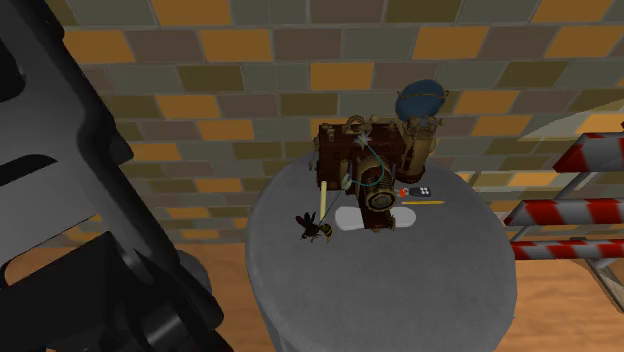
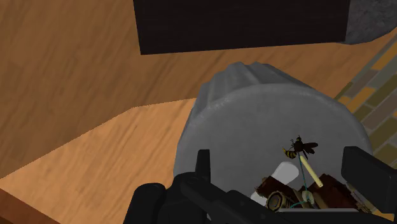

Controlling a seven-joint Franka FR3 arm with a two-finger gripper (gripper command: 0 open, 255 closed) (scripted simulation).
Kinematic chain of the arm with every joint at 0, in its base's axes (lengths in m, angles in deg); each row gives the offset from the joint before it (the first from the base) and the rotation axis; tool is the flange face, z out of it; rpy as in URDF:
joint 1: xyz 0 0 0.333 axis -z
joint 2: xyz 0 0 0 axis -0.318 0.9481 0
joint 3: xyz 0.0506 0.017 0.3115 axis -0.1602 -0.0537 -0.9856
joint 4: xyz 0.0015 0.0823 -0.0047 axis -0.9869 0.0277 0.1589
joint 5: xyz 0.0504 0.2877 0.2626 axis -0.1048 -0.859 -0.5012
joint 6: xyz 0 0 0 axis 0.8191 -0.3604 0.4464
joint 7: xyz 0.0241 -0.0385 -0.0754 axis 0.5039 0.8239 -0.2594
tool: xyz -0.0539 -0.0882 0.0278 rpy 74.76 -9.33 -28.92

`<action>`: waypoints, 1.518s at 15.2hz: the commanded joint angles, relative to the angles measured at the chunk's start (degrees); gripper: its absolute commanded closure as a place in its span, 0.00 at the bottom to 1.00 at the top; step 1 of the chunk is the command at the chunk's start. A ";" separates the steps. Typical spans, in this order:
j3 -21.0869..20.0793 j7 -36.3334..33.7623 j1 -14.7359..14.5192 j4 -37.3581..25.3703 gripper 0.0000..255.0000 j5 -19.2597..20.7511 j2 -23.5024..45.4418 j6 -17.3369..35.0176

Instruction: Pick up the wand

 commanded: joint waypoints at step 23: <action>-4.59 -16.78 -1.73 -12.55 0.00 -15.53 46.09 24.49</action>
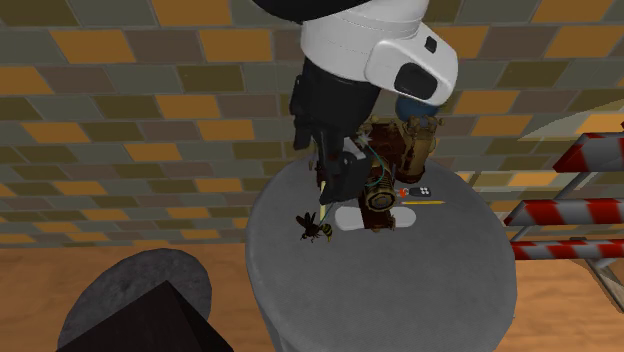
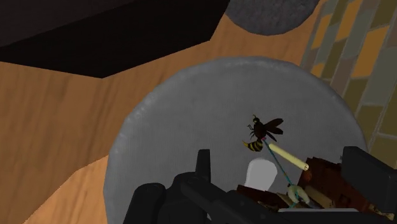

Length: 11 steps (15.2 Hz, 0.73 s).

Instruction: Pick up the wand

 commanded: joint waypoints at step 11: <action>-1.28 -5.44 -0.80 -19.34 0.00 -7.95 27.76 4.98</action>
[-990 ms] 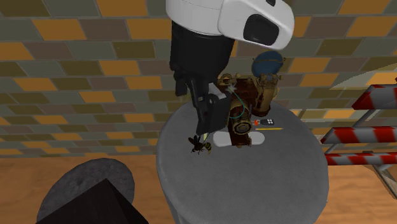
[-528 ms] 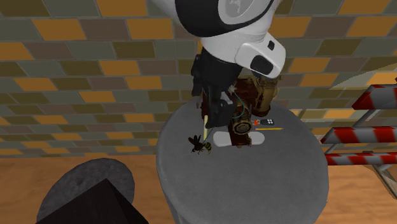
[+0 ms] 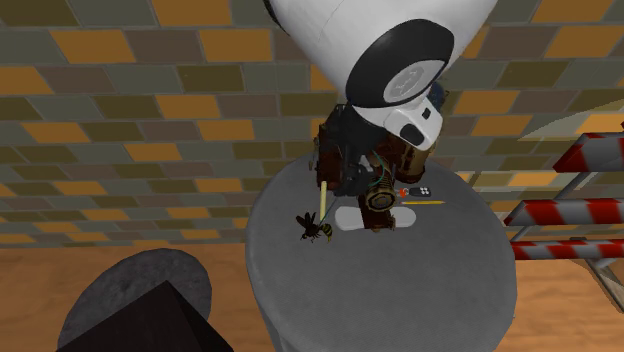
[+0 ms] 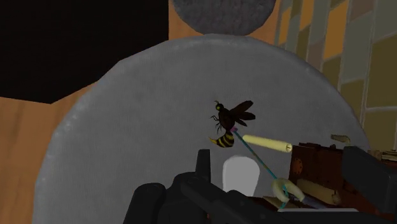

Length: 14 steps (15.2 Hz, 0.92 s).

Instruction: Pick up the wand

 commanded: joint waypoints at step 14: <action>-1.57 -6.28 -0.51 -29.34 0.00 -5.34 29.98 -1.64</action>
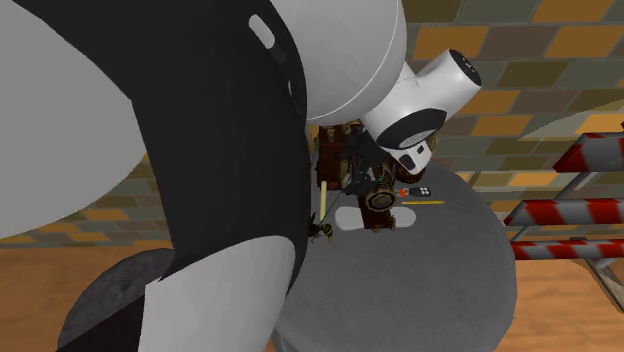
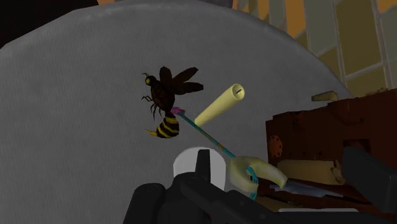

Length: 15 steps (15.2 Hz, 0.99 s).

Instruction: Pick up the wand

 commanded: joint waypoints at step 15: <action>-0.01 0.67 -0.34 -0.38 1.00 -0.29 2.62 1.89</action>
